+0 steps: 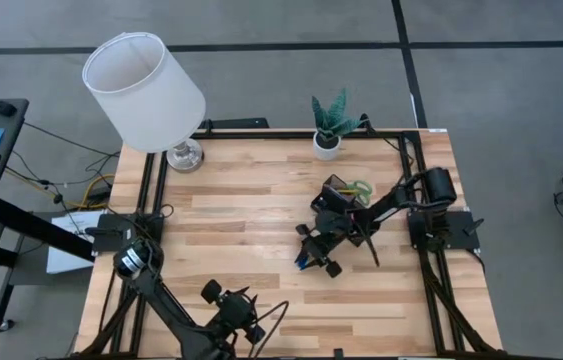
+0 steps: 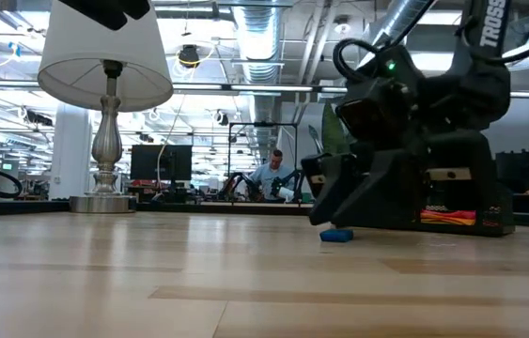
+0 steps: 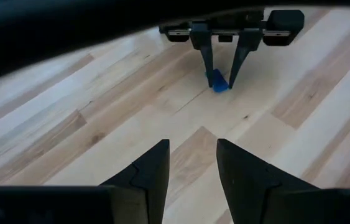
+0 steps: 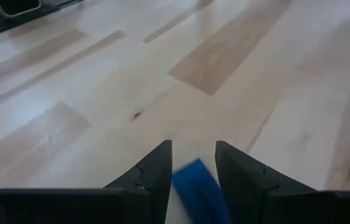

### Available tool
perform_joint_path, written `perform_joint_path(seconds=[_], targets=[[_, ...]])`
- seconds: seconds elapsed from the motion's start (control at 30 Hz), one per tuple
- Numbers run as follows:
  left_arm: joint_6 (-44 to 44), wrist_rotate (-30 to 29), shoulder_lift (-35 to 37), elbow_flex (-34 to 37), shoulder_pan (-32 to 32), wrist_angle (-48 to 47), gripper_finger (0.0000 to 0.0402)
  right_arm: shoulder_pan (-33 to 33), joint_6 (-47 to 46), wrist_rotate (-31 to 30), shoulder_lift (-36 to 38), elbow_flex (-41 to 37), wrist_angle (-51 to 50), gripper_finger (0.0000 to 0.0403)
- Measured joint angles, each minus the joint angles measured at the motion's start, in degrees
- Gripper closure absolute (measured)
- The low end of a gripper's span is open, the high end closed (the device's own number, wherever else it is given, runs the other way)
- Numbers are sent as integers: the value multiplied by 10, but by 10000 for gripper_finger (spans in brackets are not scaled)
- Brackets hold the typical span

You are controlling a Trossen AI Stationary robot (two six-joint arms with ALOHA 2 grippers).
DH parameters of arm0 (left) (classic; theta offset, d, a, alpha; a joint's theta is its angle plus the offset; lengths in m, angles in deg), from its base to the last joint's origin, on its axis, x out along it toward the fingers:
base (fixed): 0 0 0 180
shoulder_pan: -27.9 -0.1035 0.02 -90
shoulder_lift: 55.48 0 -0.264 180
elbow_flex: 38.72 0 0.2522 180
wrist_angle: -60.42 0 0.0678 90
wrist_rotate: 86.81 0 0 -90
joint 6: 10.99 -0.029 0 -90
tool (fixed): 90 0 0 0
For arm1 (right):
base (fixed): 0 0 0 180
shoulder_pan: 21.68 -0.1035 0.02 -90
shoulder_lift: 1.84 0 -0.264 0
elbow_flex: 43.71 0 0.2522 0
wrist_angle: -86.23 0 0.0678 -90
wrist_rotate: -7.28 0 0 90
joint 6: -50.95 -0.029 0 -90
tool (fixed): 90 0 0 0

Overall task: Pick and place office supplies into organizer
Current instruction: Put the blue eraser into the desk organizer

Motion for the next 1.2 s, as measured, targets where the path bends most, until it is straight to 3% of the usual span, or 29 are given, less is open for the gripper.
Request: perform_joint_path(seconds=[0.43,0.73,1.0,1.2], targets=[[-1,1,0,0,13,4,276,52,62,118,-1,0,-36,285],[-1,1,0,0,16,5,276,61,95,108,0,0,-32,285],[-1,1,0,0,16,5,276,53,-42,44,0,31,-32,285],[0,2,0,0,16,6,276,6,24,52,0,54,-56,280]])
